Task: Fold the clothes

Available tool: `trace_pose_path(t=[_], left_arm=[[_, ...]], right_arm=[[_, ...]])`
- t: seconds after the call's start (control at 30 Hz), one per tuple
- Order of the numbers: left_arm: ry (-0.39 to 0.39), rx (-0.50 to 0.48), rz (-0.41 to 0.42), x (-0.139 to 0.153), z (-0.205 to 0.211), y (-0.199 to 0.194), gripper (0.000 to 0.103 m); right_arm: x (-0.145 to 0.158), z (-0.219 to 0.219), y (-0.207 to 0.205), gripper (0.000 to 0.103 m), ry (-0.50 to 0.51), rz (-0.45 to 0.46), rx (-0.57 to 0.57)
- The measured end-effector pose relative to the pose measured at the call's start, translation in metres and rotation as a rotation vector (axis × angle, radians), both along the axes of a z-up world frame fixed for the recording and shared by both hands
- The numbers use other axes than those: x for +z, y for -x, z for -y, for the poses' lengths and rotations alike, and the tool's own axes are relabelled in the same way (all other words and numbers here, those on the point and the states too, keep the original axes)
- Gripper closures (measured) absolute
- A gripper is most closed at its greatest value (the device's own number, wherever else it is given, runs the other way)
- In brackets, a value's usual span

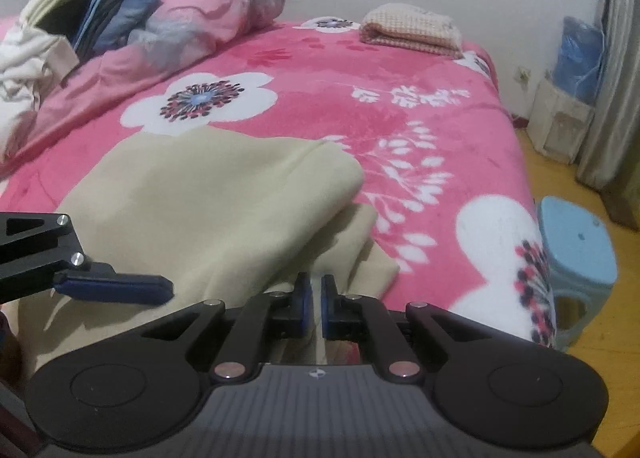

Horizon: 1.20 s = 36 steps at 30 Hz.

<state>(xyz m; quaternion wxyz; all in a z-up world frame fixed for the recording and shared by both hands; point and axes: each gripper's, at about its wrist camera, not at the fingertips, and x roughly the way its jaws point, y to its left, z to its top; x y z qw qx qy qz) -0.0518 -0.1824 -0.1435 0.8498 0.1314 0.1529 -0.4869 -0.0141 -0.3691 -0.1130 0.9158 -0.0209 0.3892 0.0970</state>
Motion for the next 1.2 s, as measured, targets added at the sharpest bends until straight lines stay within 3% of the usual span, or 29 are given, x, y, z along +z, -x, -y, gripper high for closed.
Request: trace_pose_path(t=[0.23, 0.33, 0.4, 0.5, 0.63, 0.77, 0.87, 1.0, 1.1, 1.2], left_arm=[[-0.019, -0.048, -0.012, -0.002, 0.006, -0.003, 0.053], [-0.025, -0.059, -0.038, -0.002, 0.007, -0.006, 0.053], [-0.028, -0.062, -0.044, -0.002, 0.007, -0.007, 0.053], [-0.027, -0.065, -0.053, -0.003, 0.008, -0.008, 0.052], [-0.034, -0.066, -0.046, -0.004, 0.009, -0.007, 0.052], [-0.044, -0.066, -0.053, -0.003, 0.008, -0.008, 0.053], [-0.022, -0.078, -0.054, 0.001, 0.001, -0.008, 0.053], [-0.009, -0.096, -0.033, 0.002, -0.006, -0.002, 0.053], [-0.007, -0.099, -0.040, 0.001, -0.006, -0.002, 0.053], [-0.005, -0.108, -0.054, 0.000, -0.003, -0.006, 0.053]], right_arm=[[-0.007, -0.010, -0.013, 0.099, -0.074, 0.043, -0.070], [0.004, 0.015, -0.001, 0.099, -0.221, 0.040, -0.161], [0.017, 0.035, 0.019, 0.099, -0.330, 0.089, -0.239], [0.035, 0.048, 0.046, 0.099, -0.355, 0.112, -0.271], [0.034, 0.033, 0.055, 0.099, -0.318, 0.027, -0.169], [-0.004, 0.002, 0.035, 0.099, -0.201, -0.083, -0.116], [-0.004, 0.009, 0.032, 0.100, -0.216, -0.106, -0.111], [0.010, -0.017, 0.027, 0.099, 0.033, -0.144, 0.028], [0.012, -0.041, 0.021, 0.097, 0.158, -0.129, 0.099], [0.016, -0.052, 0.025, 0.098, 0.175, -0.085, 0.101]])
